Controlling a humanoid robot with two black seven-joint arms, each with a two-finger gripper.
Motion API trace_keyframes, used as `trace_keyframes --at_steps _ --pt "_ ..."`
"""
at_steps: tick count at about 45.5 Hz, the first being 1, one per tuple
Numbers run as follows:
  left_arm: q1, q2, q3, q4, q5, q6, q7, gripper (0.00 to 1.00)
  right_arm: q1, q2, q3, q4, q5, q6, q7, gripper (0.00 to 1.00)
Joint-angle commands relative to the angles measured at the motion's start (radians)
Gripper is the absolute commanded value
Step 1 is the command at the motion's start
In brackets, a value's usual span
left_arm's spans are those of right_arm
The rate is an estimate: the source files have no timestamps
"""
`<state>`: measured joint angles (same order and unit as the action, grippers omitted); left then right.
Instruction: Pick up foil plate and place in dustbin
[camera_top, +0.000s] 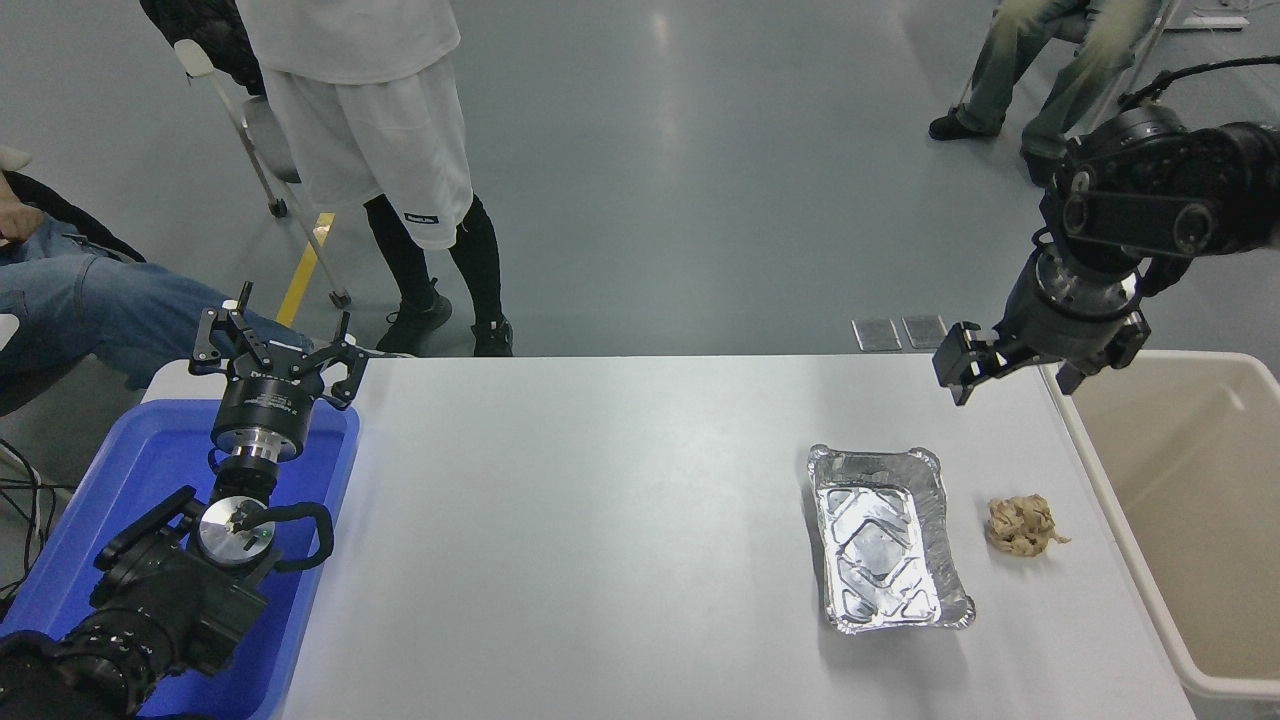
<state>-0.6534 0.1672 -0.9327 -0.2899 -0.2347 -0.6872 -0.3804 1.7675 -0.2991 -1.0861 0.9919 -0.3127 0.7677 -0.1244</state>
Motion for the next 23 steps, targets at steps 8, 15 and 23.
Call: trace_keyframes --at_steps 8,15,23 --pt "0.0 0.0 0.0 0.0 0.0 0.0 0.0 0.99 -0.252 -0.023 0.087 -0.006 -0.017 -0.332 0.0 1.0" --pt "0.0 0.0 0.0 0.0 0.0 0.0 0.0 0.99 -0.307 -0.043 0.121 -0.032 -0.092 -0.36 -0.001 1.0" --pt "0.0 0.0 0.0 0.0 0.0 0.0 0.0 0.99 -0.413 -0.037 0.212 -0.099 -0.195 -0.375 -0.001 1.0"
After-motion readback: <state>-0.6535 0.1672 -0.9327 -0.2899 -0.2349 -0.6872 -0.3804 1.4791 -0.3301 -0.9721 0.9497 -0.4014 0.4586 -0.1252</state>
